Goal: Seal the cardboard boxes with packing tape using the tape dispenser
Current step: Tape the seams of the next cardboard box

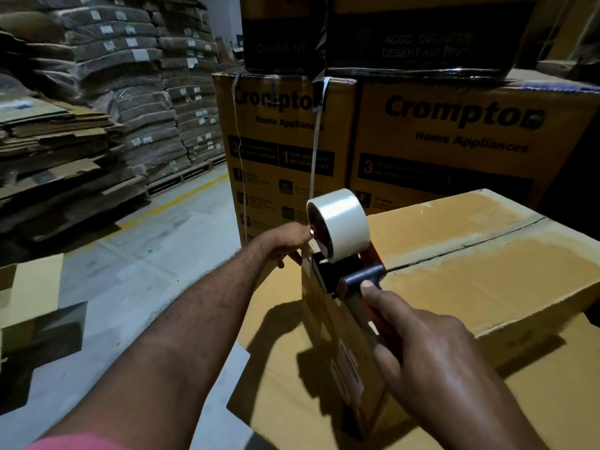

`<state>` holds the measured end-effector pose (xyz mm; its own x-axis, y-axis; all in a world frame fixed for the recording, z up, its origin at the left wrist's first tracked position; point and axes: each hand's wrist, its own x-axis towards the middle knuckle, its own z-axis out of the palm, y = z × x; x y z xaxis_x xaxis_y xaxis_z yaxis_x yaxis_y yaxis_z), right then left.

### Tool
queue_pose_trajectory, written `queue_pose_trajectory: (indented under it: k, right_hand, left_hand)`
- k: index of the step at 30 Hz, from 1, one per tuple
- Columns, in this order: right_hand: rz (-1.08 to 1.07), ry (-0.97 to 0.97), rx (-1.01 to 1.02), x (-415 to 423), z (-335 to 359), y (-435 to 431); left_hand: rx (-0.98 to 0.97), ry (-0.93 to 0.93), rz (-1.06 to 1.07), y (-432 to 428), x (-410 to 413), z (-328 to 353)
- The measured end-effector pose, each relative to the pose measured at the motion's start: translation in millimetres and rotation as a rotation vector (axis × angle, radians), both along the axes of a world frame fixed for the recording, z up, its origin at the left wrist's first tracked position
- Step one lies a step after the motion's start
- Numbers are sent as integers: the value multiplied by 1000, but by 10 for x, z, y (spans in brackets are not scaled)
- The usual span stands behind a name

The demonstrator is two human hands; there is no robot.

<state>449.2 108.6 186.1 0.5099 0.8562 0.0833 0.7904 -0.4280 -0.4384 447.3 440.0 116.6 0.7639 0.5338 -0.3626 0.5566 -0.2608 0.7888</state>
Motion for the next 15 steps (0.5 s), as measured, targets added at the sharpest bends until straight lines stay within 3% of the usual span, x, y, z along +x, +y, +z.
queue_pose_trajectory:
  k: [6,15]
  right_hand:
    - [-34,38,-6,-55,-16,-170]
    - [-92,125,85,18,73,74]
  left_hand:
    - [10,-99,133,-300,0,138]
    - [23,-158,190,5,280,261]
